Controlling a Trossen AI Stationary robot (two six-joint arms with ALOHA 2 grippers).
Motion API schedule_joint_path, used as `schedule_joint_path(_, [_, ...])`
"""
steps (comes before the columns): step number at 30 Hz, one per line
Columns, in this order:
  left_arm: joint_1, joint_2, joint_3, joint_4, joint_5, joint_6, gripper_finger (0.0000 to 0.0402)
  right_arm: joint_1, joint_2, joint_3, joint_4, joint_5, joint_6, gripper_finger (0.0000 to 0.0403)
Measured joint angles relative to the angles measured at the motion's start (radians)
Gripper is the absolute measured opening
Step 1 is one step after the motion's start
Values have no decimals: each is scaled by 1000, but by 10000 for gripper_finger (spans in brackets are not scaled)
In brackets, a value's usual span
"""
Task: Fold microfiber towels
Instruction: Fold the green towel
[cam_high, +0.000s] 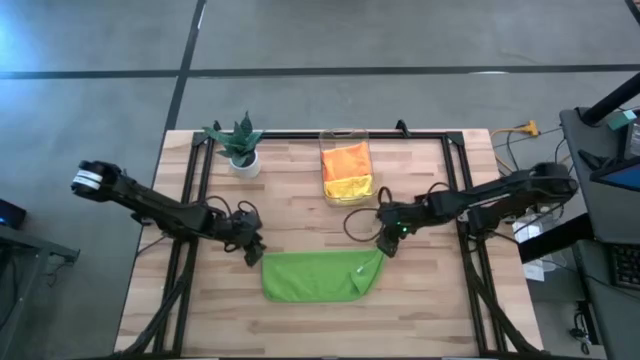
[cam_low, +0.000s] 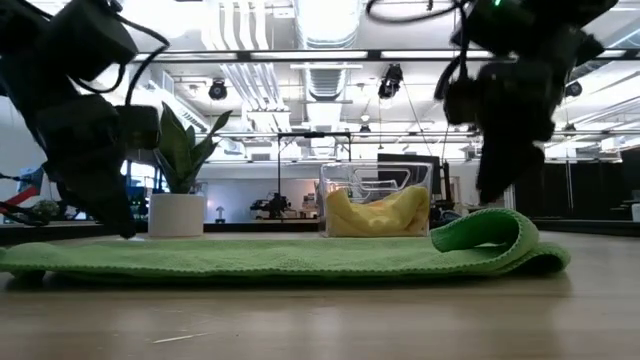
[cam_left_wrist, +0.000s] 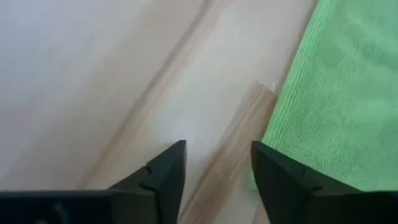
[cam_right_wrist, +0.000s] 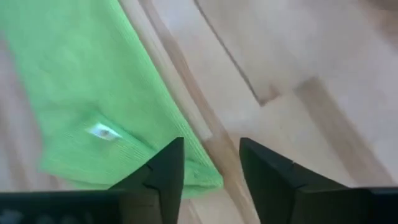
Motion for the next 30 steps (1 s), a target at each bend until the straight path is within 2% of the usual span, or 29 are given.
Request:
schedule_joint_path(3, [0,-46,4,16,-9,9,186,20,-88,-21,10,-1,35,165])
schedule_joint_path(8, [-2,-37,23,256,40,75,198,181,-237,-115,156,2,193,177])
schedule_joint_path(10, [-3,16,54,338,43,102,198,287,-278,-173,265,72,291,177])
schedule_joint_path(13, [-3,146,145,399,46,166,198,461,-296,-243,410,311,424,172])
schedule_joint_path(15, [-2,255,231,408,68,224,198,555,-264,-261,460,476,465,169])
schedule_joint_path(17, [-3,381,341,406,101,284,198,619,-213,-264,461,559,496,165])
schedule_joint_path(22, [0,645,596,395,122,363,193,637,0,-217,449,572,565,154])
schedule_joint_path(27, [13,790,800,197,122,422,166,631,234,-134,397,568,672,141])
schedule_joint_path(30, [13,846,889,62,126,437,151,632,307,-92,386,586,725,136])
